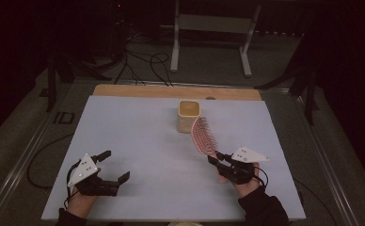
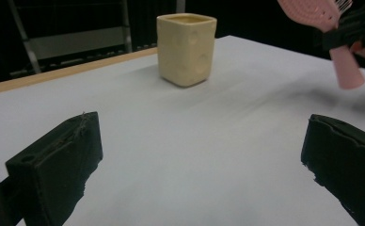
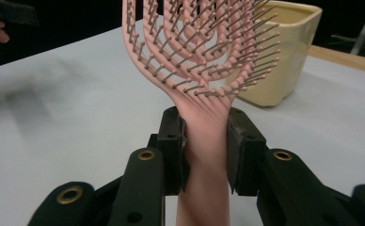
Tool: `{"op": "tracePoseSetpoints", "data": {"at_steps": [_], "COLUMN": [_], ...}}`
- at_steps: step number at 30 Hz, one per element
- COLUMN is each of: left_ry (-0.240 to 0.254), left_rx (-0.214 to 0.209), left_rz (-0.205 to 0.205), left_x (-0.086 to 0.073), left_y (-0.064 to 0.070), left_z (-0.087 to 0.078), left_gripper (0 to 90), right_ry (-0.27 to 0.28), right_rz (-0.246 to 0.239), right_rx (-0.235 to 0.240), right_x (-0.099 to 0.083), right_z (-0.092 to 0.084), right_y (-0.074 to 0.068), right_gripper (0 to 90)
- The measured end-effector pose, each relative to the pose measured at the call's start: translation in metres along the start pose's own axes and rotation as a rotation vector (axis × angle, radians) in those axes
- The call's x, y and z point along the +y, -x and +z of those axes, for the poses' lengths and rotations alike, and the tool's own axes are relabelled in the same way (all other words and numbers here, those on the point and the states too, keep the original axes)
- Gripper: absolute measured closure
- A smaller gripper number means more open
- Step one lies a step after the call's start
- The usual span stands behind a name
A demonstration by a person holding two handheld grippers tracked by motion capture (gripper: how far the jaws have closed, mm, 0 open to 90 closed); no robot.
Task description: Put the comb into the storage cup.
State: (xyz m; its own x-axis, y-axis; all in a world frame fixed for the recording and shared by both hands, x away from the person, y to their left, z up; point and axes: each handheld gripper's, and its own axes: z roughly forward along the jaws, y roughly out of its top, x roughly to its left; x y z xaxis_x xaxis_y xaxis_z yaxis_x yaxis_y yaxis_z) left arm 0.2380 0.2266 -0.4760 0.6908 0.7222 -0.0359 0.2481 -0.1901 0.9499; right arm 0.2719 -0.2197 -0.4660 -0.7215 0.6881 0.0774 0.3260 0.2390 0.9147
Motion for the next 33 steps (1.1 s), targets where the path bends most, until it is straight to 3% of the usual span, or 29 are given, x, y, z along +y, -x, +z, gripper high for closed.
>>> {"op": "tracePoseSetpoints", "data": {"at_steps": [5, 14, 20, 27, 33], "left_ry": [-0.012, -0.035, -0.068, -0.099, -0.122], "left_rx": [-0.014, -0.043, -0.037, -0.054, -0.095], "left_rz": [0.006, -0.022, -0.036, -0.026, -0.044], "left_x": [0.018, 0.052, 0.07, 0.088, 0.105], "left_y": [0.001, -0.001, -0.001, 0.004, 0.01], "left_z": [0.003, 0.008, 0.014, 0.025, 0.035], "left_gripper": [0.1, 0.1, 0.2, 0.2, 0.2], "right_ry": [0.009, 0.019, 0.024, 0.024, 0.022], "right_rz": [-0.004, 0.008, 0.01, 0.014, 0.009], "right_rx": [-0.007, 0.0, 0.004, 0.0, 0.0], "right_x": [0.002, 0.003, 0.004, 0.005, 0.005], "right_z": [-0.001, -0.004, -0.005, -0.006, -0.005], "right_y": [-0.001, 0.001, 0.001, 0.002, 0.002], "right_gripper": [70.8, 70.8, 70.8, 70.8, 70.8]}}
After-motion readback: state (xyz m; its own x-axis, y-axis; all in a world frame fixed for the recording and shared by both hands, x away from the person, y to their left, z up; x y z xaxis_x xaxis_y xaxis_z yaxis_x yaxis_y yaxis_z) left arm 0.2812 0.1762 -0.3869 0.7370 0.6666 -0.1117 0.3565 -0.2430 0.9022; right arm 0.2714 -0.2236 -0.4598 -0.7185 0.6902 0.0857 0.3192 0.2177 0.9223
